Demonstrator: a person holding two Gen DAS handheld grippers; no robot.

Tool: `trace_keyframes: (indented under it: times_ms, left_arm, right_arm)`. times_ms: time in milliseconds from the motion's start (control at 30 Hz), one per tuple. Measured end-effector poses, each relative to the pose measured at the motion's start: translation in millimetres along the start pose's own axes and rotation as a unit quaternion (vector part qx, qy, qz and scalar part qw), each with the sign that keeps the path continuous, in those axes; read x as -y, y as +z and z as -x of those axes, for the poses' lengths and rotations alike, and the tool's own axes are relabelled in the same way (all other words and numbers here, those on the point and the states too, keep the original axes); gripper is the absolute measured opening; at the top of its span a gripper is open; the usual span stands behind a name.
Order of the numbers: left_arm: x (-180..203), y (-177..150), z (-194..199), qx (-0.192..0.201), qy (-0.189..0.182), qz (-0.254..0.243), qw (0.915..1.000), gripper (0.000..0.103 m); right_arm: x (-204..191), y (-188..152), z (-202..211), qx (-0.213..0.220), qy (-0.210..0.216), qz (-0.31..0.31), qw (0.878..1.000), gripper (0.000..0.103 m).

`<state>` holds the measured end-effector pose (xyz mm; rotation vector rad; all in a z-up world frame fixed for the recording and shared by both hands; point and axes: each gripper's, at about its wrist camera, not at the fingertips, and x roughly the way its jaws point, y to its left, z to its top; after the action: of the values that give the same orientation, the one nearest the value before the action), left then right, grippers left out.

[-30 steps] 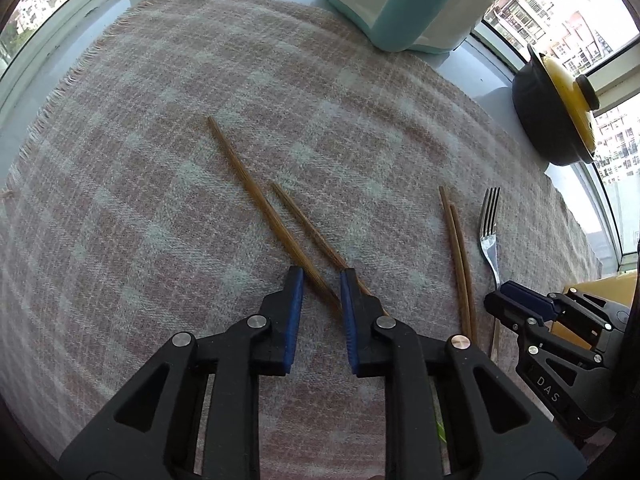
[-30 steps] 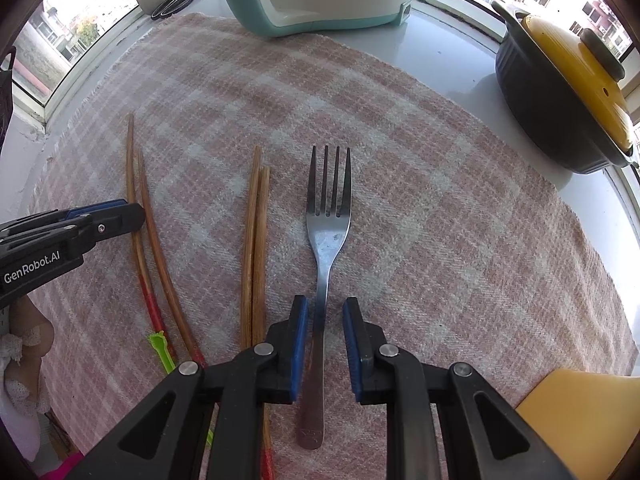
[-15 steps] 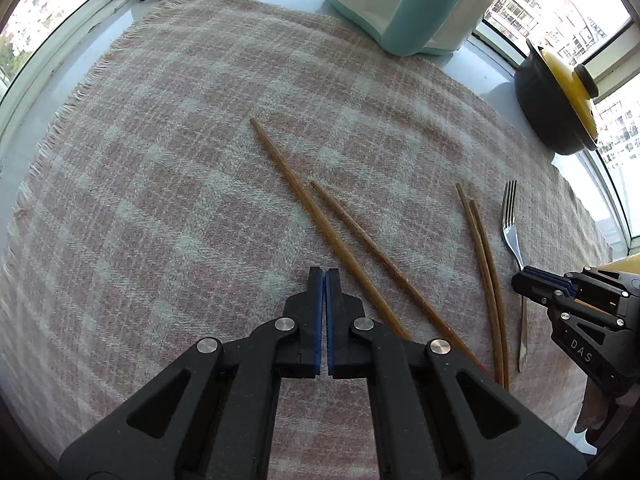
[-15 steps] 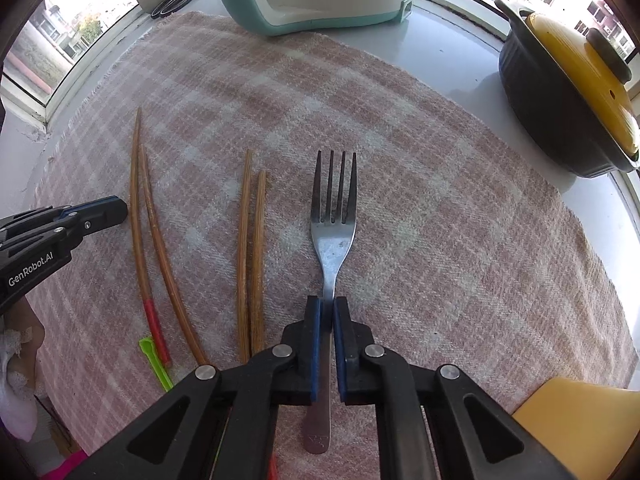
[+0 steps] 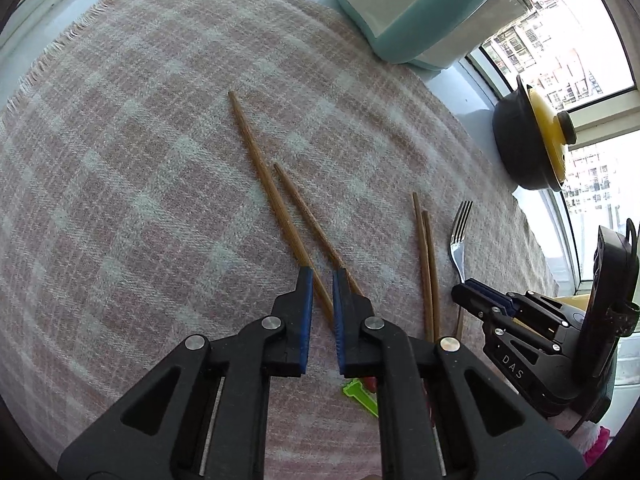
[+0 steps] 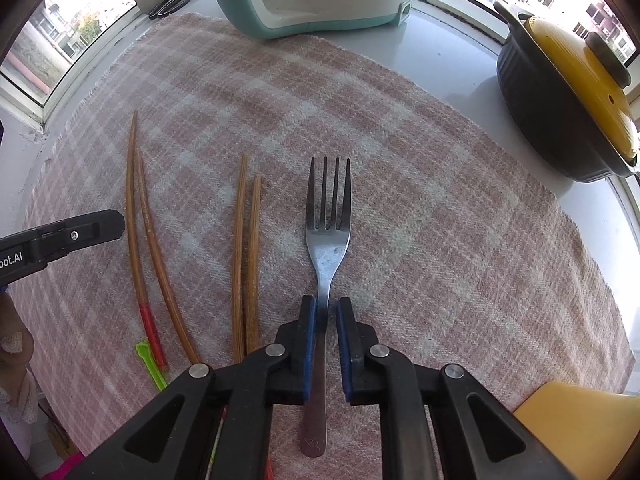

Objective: Organize utensils
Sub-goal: 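Close the right gripper on the fork handle while the left grasps a red-tipped chopstick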

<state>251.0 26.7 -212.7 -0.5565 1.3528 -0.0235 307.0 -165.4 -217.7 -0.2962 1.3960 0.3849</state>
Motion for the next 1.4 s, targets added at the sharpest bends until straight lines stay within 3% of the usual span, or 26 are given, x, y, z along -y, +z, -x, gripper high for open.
trace_keyframes:
  times_ms: [100, 233, 267, 467, 767, 900, 1067, 1300, 1400]
  left_arm:
    - [7, -5, -10, -0.008, 0.024, 0.001, 0.9997, 0.008]
    - [16, -7, -11, 0.001, 0.033, 0.014, 0.9993, 0.028]
    - [21, -7, -13, 0.004, 0.044, 0.013, 0.9989, 0.029]
    - [34, -16, -18, 0.026, 0.092, 0.017, 0.9952, 0.029]
    - [25, -28, -9, 0.051, 0.075, 0.062, 0.9939, 0.029]
    - [22, -30, -9, 0.048, 0.087, 0.069, 0.9926, 0.029]
    - [25, -27, -10, 0.056, 0.118, 0.063, 0.9894, 0.02]
    - [48, -17, -22, 0.08, 0.175, 0.03, 0.9809, 0.02]
    - [55, -18, -25, 0.101, 0.191, 0.01, 0.9764, 0.01]
  right_arm:
    - [2, -1, 1, 0.003, 0.0, 0.0, 1.0, 0.01]
    - [4, -3, 2, 0.004, 0.013, -0.001, 1.0, 0.018]
    - [4, -3, 2, 0.004, 0.014, 0.002, 1.0, 0.018]
    - [12, -6, 1, 0.002, 0.019, 0.011, 1.0, 0.016]
    - [22, -6, 5, 0.005, 0.043, 0.027, 0.999, 0.017]
    - [19, -5, 7, 0.002, 0.048, 0.034, 0.998, 0.016]
    - [19, 2, 3, 0.0, 0.05, 0.039, 0.998, 0.014]
    - [7, 13, 1, -0.005, 0.039, 0.047, 0.998, 0.015]
    - [-1, 15, -1, -0.007, 0.027, 0.057, 0.998, 0.014]
